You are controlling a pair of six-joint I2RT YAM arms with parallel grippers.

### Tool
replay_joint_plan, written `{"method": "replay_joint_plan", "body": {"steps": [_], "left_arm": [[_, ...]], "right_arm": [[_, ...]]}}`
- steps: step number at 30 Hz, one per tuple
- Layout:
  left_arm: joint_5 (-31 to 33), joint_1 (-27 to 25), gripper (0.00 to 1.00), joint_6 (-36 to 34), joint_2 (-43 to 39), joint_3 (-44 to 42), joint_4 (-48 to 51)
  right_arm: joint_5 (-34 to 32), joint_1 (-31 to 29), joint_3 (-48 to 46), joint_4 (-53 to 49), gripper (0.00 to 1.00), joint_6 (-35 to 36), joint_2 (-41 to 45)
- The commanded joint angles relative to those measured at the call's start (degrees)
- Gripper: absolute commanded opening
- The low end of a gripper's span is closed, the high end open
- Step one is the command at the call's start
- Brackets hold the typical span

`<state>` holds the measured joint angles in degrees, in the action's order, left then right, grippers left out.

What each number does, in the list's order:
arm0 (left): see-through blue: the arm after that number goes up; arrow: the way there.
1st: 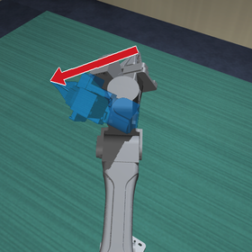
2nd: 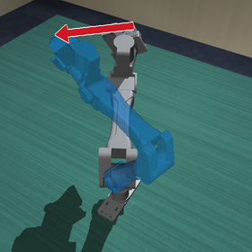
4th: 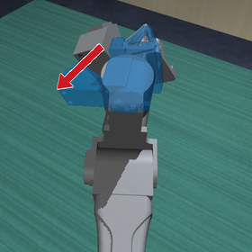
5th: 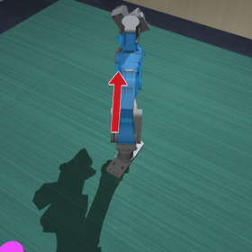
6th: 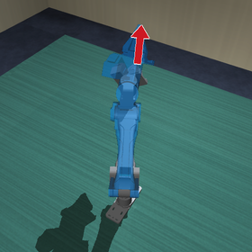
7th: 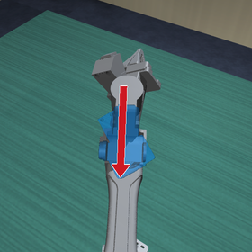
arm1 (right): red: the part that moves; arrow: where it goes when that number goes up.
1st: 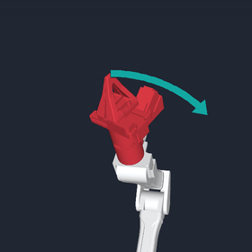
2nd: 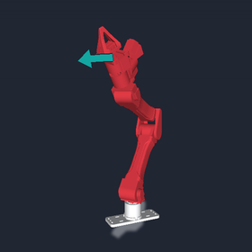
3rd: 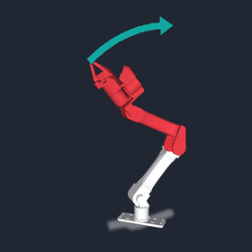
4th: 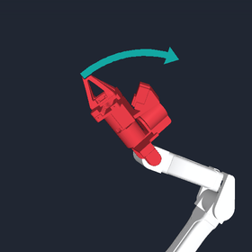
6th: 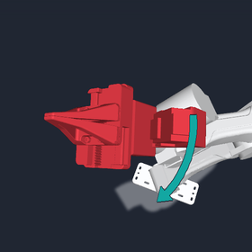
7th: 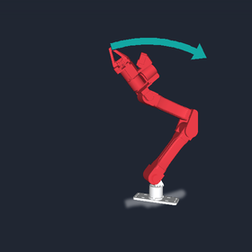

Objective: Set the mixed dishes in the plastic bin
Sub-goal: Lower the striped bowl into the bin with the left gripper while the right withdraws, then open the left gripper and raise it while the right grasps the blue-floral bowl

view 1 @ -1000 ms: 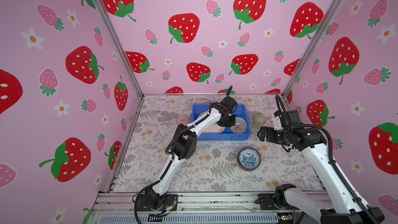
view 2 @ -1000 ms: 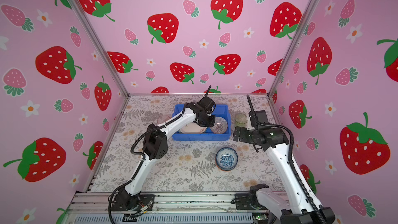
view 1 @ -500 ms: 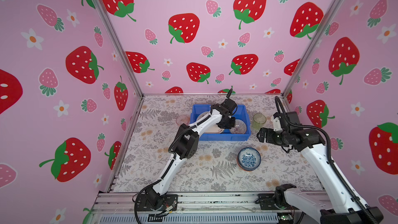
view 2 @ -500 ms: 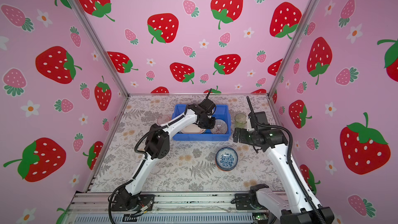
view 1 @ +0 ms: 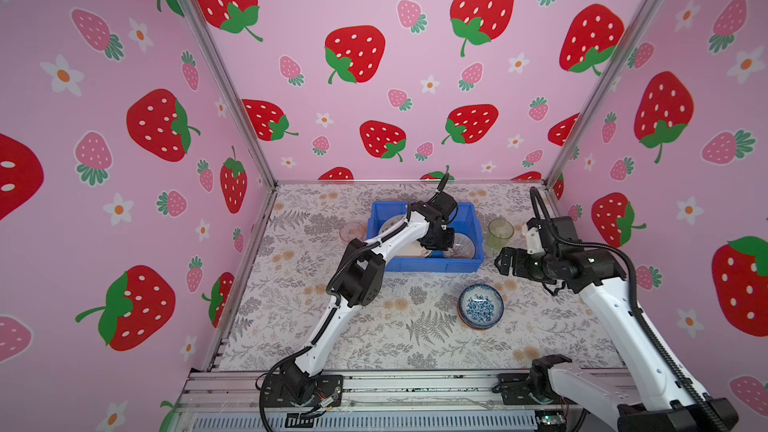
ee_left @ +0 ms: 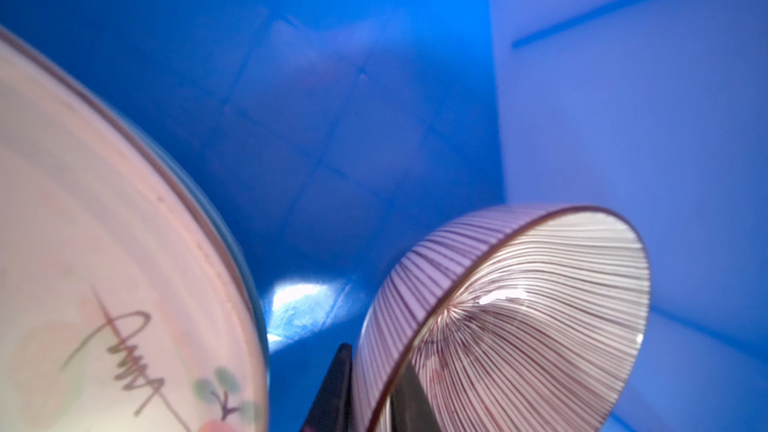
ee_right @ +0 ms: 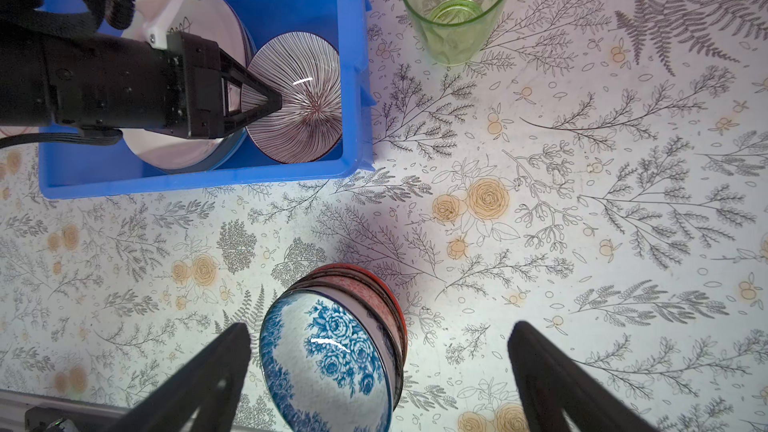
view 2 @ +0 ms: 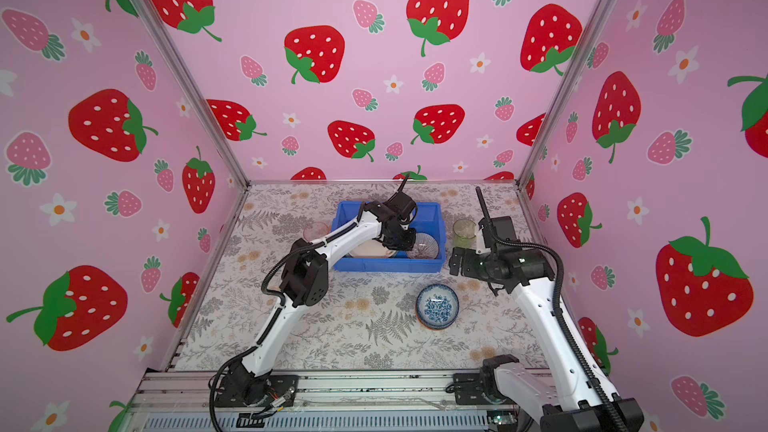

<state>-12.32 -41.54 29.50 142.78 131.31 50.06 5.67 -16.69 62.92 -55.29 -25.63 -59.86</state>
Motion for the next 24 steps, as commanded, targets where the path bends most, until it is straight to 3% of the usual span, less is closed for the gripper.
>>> {"method": "replay_joint_plan", "body": {"steps": [1, 17, 24], "left_arm": [[-2.43, -0.86, 0.25, 0.21, -0.96, 2.8, 0.12], [-2.36, -0.88, 0.72, -0.05, -5.91, 3.18, 1.07], [-2.11, -1.0, 0.9, -1.08, -10.41, 2.58, 2.38]], "right_arm": [[0.57, 0.45, -0.6, 0.12, 0.99, 0.93, 0.98], [-0.13, 0.58, -0.89, -1.09, 1.0, 0.93, -0.08], [-0.34, 0.55, -1.1, -3.14, 0.96, 0.94, -0.5]]}}
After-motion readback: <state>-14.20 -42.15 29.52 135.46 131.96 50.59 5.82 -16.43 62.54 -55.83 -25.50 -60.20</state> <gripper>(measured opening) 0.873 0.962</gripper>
